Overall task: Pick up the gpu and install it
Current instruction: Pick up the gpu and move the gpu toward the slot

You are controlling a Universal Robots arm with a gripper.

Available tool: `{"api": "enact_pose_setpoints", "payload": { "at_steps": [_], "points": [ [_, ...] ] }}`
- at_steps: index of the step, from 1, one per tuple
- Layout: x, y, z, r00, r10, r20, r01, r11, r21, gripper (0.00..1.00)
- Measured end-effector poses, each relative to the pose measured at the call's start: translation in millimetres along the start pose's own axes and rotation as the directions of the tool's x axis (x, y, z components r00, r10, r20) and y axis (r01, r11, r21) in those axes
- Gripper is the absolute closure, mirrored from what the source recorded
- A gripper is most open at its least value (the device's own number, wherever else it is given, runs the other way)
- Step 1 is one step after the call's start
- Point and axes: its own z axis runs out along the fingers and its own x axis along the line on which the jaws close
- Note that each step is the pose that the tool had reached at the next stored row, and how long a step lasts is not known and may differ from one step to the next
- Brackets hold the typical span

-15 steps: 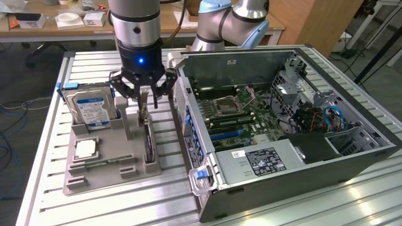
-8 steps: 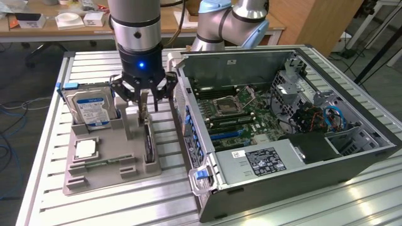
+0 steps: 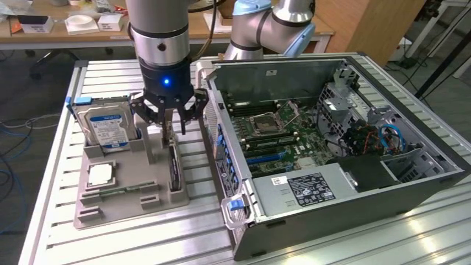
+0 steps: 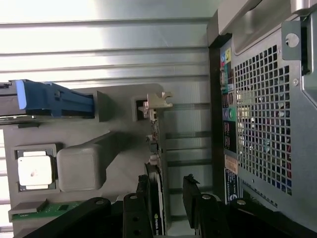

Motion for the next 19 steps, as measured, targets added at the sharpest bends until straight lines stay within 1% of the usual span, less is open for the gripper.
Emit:
{"api": "enact_pose_setpoints", "payload": {
  "at_steps": [11, 19],
  "points": [
    [-0.6, -11.4, 8.8, 1.0, 0.0, 0.0003, 0.0, 1.0, 0.004, 0.58],
    [-1.0, -19.2, 15.7, 1.0, 0.0, 0.0006, 0.0, 1.0, 0.0055, 0.58]
  ]
}}
